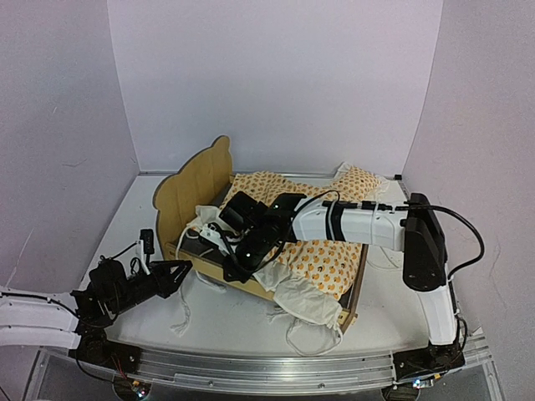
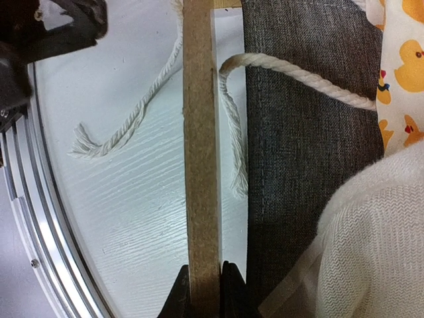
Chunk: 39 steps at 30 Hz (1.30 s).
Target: Set up the pet bed
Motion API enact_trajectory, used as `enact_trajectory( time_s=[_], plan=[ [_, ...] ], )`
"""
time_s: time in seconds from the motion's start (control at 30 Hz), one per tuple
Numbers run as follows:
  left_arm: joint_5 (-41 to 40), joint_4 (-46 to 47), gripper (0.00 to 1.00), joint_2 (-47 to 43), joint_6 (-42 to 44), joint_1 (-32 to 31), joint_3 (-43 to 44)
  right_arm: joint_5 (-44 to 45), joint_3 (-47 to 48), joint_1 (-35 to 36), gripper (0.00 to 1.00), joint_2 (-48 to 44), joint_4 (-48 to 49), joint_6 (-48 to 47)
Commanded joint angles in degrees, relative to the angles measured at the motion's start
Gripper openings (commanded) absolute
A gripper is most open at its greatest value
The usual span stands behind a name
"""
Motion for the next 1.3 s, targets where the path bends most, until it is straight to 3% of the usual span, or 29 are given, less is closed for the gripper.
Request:
enact_trajectory(
  time_s=[0.0, 0.33, 0.57, 0.9, 1.1, 1.27],
  plan=[
    [-2.39, 16.00, 0.31, 9.29, 6.88, -0.34, -7.87, -7.94, 2.21, -1.74, 0.00, -6.36, 3.17, 9.84],
    [-1.93, 16.88, 0.26, 23.79, 6.78, -0.54, -3.72, -8.08, 3.56, -2.87, 0.00, -7.95, 3.26, 11.42],
    [-4.32, 21.45, 0.38, 26.50, 11.59, -0.60, -3.07, -10.14, 4.65, -3.29, 0.00, -8.34, 3.30, 11.97],
    [-9.69, 29.88, 0.39, 40.99, 13.98, -0.46, 4.18, -10.51, 2.65, -3.28, 0.00, -10.59, 3.53, 11.83],
    [-7.91, 38.67, 0.41, 47.68, 16.54, -0.36, 6.24, -10.62, 1.80, -3.25, 0.00, -11.31, 3.88, 12.00],
    [-9.94, 40.72, 0.44, 51.27, 16.85, 0.63, 8.58, -11.23, 1.30, -3.26, 0.00, -11.82, 4.14, 12.31]
  ],
)
